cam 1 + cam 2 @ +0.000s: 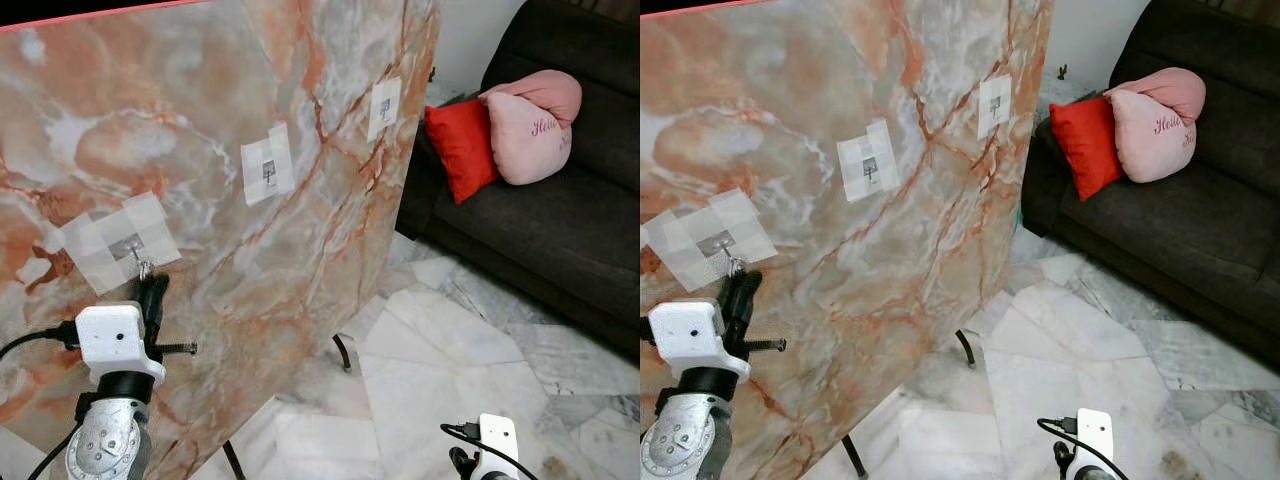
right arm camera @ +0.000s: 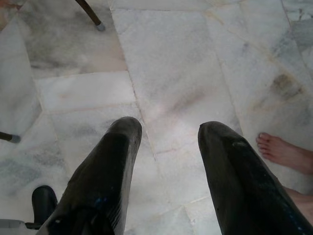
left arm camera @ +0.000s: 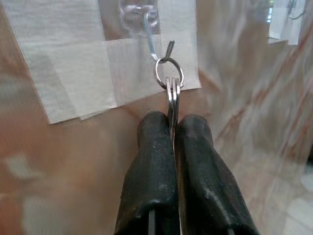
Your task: Hang keys on a hook
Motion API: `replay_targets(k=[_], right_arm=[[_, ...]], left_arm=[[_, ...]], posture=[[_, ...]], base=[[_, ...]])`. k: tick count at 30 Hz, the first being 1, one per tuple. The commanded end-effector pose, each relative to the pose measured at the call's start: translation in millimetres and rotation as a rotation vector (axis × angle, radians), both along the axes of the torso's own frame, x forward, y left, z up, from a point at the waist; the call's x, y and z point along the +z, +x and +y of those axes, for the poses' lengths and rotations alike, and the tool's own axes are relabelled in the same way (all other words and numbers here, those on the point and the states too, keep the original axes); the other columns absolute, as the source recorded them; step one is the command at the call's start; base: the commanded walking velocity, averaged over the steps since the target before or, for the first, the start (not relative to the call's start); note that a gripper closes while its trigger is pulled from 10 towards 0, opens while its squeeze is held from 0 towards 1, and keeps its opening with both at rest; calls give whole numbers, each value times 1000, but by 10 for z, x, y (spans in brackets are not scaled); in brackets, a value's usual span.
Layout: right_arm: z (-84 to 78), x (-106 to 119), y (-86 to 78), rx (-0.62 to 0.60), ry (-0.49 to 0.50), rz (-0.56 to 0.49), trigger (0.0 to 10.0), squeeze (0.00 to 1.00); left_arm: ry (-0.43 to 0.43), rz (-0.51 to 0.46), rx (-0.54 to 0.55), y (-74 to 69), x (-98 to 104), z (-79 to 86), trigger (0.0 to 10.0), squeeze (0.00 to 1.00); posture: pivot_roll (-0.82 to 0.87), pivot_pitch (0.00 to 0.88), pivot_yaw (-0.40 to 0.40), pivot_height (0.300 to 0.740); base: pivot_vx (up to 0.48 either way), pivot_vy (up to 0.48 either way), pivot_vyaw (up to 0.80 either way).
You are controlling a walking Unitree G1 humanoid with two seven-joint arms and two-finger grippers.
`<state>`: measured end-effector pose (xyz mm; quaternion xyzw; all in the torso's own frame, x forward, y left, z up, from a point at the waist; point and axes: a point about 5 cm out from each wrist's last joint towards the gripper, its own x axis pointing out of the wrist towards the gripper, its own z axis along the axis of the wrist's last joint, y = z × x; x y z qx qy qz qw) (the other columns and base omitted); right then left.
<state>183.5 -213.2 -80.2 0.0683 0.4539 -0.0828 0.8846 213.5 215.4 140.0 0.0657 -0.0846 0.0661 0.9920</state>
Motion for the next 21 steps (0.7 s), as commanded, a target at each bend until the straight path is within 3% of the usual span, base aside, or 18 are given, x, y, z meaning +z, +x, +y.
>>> replay_targets(k=[1,11,16,17,18,21], right_arm=[[-59,31,38,-9,-14,-13,10000,0],[-61,32,38,-8,-15,-14,10000,0],[-64,32,37,-8,-16,-13,10000,0],[-65,32,37,-8,-16,-13,10000,0],[-67,32,36,-7,-17,-12,10000,0],[-66,31,35,-6,-17,-12,10000,0]], left_arm=[[5,29,-23,-3,-43,-42,10000,0],[11,6,-12,-10,-8,-33,10000,0],[71,-12,-28,7,43,-61,10000,0],[82,-14,-31,11,49,-70,10000,184],[90,-22,-30,20,62,-86,10000,1000],[102,-29,-19,34,83,-94,10000,1000]], posture=[[138,0,-91,740],[138,0,-93,740],[138,0,-93,740],[137,0,-94,740],[137,0,-94,740],[138,0,-95,740]], base=[[0,0,0],[0,0,0],[0,0,0],[0,0,0],[0,0,0],[0,0,0]])
